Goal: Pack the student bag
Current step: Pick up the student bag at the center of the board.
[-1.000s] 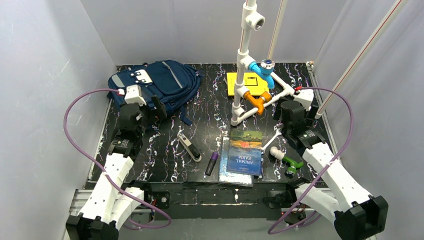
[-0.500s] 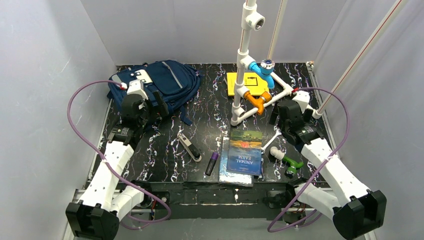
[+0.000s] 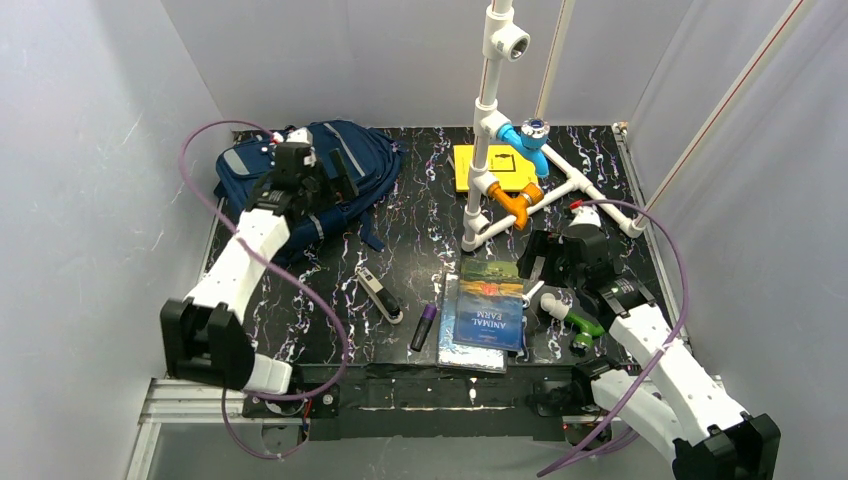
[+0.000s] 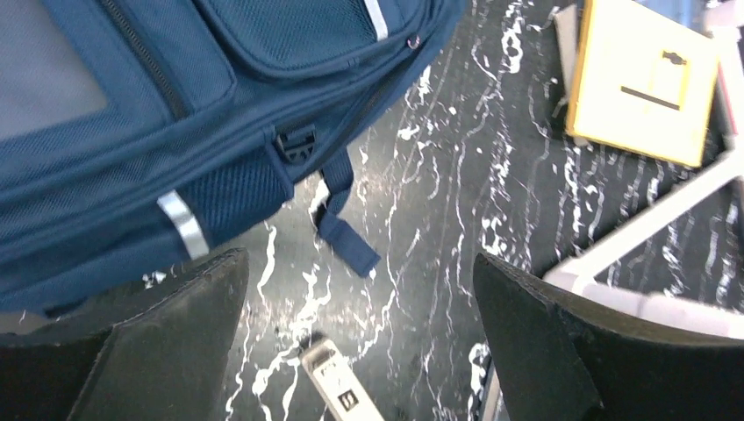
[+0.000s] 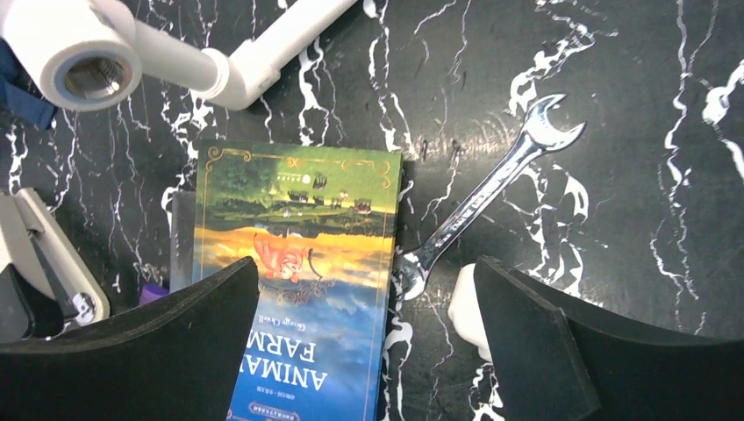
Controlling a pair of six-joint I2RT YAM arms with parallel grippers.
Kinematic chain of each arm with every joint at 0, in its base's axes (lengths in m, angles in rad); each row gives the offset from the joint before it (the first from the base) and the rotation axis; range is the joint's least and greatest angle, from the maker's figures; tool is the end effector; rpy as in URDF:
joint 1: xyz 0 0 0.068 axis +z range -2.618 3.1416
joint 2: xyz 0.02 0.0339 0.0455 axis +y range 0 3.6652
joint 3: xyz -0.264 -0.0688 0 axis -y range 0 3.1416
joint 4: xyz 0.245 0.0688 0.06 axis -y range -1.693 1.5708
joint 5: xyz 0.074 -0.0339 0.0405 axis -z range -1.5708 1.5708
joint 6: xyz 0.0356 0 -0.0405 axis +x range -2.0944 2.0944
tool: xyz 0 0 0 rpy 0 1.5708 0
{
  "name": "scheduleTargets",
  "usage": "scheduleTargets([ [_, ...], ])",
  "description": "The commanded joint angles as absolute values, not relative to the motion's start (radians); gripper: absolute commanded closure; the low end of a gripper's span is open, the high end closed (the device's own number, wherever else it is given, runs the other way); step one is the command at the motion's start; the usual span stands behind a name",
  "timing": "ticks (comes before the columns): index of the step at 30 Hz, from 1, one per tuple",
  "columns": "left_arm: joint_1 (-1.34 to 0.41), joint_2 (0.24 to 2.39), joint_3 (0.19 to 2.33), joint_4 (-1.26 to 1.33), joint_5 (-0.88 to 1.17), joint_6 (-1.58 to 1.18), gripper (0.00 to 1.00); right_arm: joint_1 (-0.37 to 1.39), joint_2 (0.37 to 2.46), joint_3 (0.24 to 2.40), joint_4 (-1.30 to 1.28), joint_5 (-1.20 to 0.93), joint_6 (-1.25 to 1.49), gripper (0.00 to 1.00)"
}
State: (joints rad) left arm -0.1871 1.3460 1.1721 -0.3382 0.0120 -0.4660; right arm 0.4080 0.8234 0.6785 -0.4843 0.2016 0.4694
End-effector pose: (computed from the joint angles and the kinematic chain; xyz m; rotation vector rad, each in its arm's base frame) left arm 0.3029 -0.0578 0.3339 -0.2858 2.0895 -0.4078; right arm 0.1678 0.0647 0.2671 0.1804 2.1912 0.2736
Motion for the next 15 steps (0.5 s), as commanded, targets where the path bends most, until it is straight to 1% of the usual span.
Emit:
scheduleTargets([
  [1,-0.252,1.501,1.311,-0.357,-0.124,-0.477,0.01,0.410,0.787,0.665,-0.475,0.141,0.505,0.00],
  [5,-0.307,1.695,1.473,-0.396,-0.287,-0.383,0.01,0.410,0.759,0.665,-0.498,0.127,0.523,0.00],
  [8,-0.318,1.835,1.629,-0.432,-0.331,-0.345,0.01,0.410,0.744,0.651,-0.506,0.078,0.540,0.00],
  [13,-0.342,2.027,1.811,-0.436,-0.451,-0.253,0.01,0.410,0.722,0.622,-0.511,0.009,0.540,0.00],
  [14,-0.344,2.081,1.848,-0.436,-0.461,-0.233,0.04,0.410,0.718,0.619,-0.512,-0.026,0.534,0.00],
  [15,-0.349,2.116,1.892,-0.445,-0.478,-0.215,0.04,0.411,0.714,0.617,-0.515,-0.041,0.527,0.00],
])
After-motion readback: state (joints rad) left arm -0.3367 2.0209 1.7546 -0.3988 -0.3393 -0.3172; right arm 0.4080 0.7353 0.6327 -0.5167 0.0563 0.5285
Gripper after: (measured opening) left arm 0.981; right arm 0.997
